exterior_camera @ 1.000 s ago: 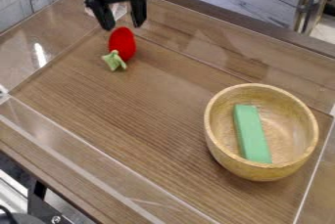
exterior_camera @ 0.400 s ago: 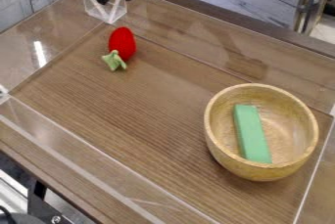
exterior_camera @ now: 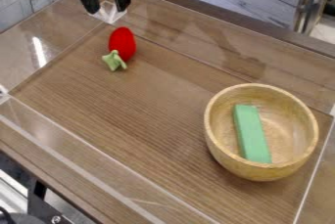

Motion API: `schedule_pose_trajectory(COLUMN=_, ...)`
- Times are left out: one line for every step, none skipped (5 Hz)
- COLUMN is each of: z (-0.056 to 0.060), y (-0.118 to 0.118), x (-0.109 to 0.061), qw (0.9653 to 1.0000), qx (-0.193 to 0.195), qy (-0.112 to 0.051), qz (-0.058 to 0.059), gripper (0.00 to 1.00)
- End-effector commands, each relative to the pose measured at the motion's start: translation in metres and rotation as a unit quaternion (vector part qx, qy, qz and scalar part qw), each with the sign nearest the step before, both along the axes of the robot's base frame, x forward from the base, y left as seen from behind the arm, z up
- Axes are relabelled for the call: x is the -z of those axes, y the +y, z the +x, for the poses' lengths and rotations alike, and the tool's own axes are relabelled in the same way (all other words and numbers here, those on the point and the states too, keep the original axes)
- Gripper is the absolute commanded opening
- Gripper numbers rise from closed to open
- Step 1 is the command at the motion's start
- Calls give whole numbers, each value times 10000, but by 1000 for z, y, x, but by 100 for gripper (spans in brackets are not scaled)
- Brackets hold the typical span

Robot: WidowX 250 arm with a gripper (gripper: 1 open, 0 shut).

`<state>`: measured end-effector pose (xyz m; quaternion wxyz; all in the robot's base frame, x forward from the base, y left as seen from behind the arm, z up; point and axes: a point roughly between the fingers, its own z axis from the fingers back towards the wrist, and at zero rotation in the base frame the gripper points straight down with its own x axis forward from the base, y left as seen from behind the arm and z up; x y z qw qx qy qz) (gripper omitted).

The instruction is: Move the red fruit to the left

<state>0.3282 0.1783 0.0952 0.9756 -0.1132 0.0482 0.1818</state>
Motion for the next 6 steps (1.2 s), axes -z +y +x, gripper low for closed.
schedule_pose_trajectory(z=9, y=-2, x=-25, qw=9995, qx=30, qy=-254, qz=201, gripper=100)
schedule_pose_trajectory(z=16, y=-6, x=-29, qw=9994, qx=22, qy=-248, qz=220, gripper=100)
schedule_pose_trajectory(z=23, y=-12, x=-34, qw=9994, qx=31, qy=-250, qz=258, gripper=100)
schedule_pose_trajectory(z=25, y=-4, x=-42, qw=9993, qx=-31, qy=-215, qz=303, gripper=100)
schedule_pose_trajectory(z=28, y=5, x=-47, qw=9992, qx=-108, qy=-166, qz=352, gripper=100)
schedule_pose_trajectory(z=30, y=11, x=-36, qw=9985, qx=-331, qy=-97, qz=416, gripper=100)
